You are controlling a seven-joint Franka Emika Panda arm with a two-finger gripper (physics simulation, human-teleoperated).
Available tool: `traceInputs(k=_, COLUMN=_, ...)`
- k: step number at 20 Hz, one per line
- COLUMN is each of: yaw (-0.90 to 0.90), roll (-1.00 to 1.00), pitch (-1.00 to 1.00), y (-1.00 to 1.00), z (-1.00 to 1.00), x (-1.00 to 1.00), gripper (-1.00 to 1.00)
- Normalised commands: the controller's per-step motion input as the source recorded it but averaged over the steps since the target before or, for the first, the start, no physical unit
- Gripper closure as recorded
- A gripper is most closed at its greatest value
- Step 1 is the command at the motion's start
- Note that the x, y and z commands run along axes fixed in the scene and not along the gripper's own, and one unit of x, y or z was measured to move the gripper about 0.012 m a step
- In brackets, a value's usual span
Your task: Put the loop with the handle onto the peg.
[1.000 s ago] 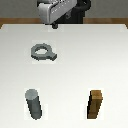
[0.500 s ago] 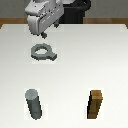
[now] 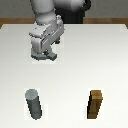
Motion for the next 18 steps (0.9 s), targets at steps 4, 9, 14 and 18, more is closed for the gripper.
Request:
traceInputs(k=4, yaw=0.00, roll=0.00, pitch=0.00, y=0.00, z=-0.75, x=0.00, gripper=-1.00)
traceInputs(k=9, yaw=0.00, roll=0.00, pitch=0.00, y=0.00, z=-0.20, x=0.00, gripper=1.00)
traceInputs(k=14, yaw=0.00, roll=0.00, pitch=0.00, y=0.00, z=0.00, x=0.00, gripper=1.00)
traceInputs(k=18, yaw=-0.04, roll=0.00, pitch=0.00, y=0.00, z=0.00, x=0.00, gripper=1.00)
